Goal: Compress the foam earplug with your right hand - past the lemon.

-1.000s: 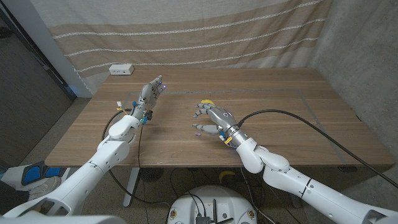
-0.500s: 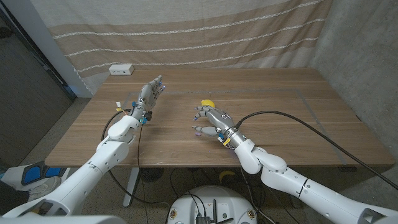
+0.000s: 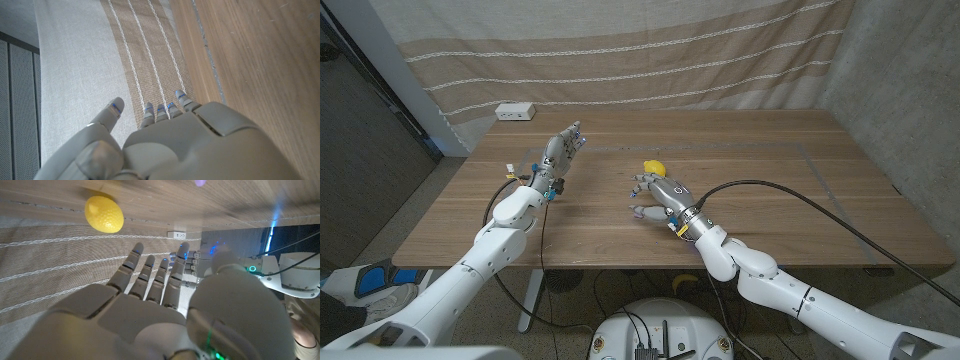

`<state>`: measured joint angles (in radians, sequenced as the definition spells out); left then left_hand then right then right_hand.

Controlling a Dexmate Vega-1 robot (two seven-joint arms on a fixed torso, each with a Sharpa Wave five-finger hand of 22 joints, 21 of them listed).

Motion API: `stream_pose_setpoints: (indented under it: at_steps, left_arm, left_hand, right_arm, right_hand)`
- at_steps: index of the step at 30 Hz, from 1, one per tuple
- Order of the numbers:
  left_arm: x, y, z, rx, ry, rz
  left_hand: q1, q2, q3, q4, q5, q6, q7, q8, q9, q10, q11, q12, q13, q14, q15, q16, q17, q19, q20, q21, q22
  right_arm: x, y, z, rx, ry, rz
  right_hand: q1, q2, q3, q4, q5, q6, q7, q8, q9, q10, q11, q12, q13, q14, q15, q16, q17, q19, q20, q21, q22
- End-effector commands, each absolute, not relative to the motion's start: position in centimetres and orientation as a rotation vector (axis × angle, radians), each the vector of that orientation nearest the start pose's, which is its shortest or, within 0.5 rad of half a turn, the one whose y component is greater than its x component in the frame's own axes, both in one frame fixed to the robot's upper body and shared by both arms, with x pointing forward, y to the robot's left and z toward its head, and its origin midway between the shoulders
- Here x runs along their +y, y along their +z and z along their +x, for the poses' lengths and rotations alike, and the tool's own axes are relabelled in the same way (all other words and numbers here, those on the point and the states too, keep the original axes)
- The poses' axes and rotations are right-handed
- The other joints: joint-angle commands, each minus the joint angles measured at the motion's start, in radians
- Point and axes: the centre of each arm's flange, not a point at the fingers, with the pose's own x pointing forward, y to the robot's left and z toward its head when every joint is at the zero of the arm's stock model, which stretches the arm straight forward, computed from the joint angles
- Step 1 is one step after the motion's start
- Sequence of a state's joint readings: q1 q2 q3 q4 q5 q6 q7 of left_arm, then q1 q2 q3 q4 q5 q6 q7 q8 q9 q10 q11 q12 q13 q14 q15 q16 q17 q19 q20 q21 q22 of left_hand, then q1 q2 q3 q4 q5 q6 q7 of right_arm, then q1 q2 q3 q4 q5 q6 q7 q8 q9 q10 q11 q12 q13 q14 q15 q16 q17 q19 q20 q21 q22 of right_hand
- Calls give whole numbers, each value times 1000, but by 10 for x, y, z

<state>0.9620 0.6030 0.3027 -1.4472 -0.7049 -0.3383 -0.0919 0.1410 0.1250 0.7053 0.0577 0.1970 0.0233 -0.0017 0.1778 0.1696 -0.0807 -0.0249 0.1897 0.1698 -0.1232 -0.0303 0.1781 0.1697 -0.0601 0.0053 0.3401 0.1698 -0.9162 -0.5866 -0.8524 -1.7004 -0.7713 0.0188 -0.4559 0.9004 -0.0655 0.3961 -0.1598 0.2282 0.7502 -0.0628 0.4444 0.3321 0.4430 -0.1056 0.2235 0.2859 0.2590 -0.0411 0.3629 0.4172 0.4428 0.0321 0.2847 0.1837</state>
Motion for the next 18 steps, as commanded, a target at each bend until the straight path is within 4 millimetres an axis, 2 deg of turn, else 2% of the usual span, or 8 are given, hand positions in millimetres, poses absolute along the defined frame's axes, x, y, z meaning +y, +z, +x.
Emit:
stream_pose_setpoints:
  at_steps: [1,18]
  left_arm:
    - [312,-24,610,-665,-268,-25]
    - [312,-24,610,-661,-265,-22]
  left_hand:
    - [-8,60,3,5,9,7,0,2,3,1,3,1,5,-1,-3,4,2,3,-3,-3,2]
    - [-8,60,3,5,9,7,0,2,3,0,2,0,5,-1,-5,3,1,5,-3,-10,2]
  right_arm:
    - [-60,-124,541,-1041,144,-1275]
    - [-60,-133,546,-1019,166,-1280]
  right_hand:
    - [4,3,-4,-1,-6,9,2,13,6,8,-3,9,5,7,-103,4,5,10,-4,-2,4]
    - [11,3,-14,1,-9,13,0,30,17,14,-3,11,10,7,-103,8,10,11,-4,-4,5]
